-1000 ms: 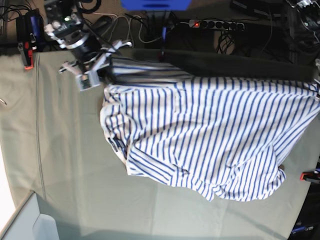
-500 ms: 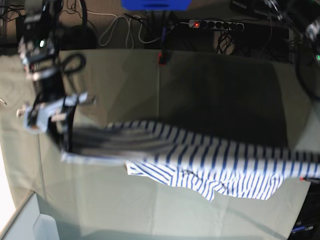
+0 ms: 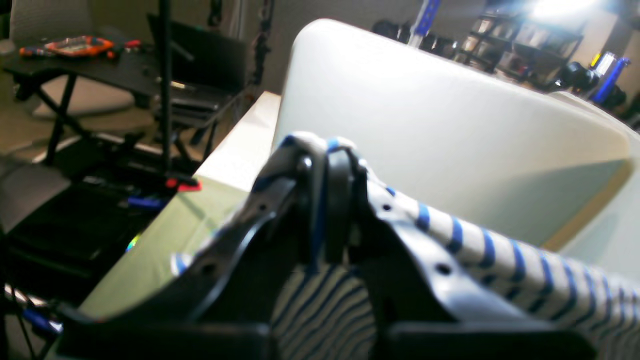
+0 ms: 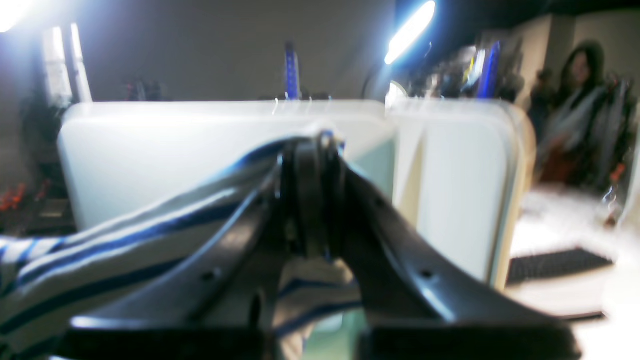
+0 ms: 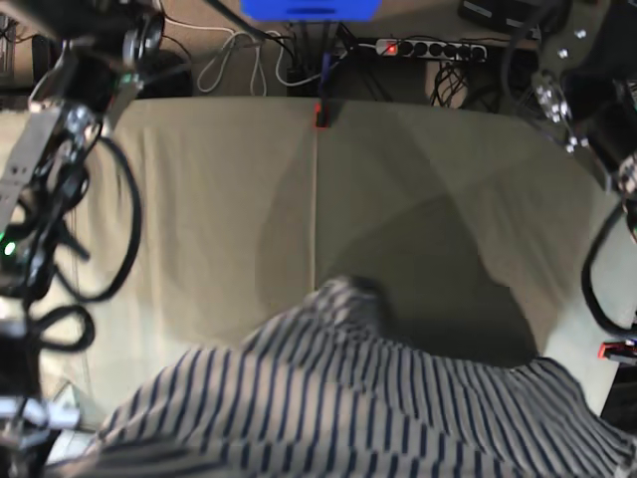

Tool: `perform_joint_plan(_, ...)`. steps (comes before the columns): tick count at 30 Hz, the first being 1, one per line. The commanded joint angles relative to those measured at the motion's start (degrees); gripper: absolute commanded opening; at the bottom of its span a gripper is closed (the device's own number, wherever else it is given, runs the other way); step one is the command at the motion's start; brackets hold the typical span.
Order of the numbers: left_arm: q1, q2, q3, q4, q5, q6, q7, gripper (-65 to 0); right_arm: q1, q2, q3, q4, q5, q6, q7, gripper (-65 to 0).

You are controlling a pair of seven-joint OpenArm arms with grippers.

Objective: Layout the t-shirt on the table in an organized manner, then fold the t-shirt properly
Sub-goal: 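Lift the shirt high with both grippers, holding two corners, then lower the held shirt onto the table with both grippers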

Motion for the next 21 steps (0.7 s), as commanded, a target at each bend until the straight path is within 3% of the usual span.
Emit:
perform_joint_plan(1,-2.46,-0.77,1.07,0.81,-0.4,-0.12,-1.97,-64.9,3.66,0.48,0.02,1.0,0.24,-0.18,2.46,-65.0)
perform_joint_plan(8,-6.06,-4.64,5.2,3.19,-0.48,-0.21,-2.23,-64.9,10.78,0.57,2.13,1.18,0.24,-0.18,3.08,-65.0)
perform_joint_plan(17,-6.24,-4.99,2.3,3.36,-1.01,-0.21,-2.58,-64.9,10.25,0.31,2.57,1.36,0.24,-0.27,11.52,-65.0)
perform_joint_plan(21,-7.65,-5.08,0.98,3.36,-1.01,-0.21,-2.49,-64.9,11.75,0.22,2.57,1.27,0.24,-0.45,11.87,-65.0)
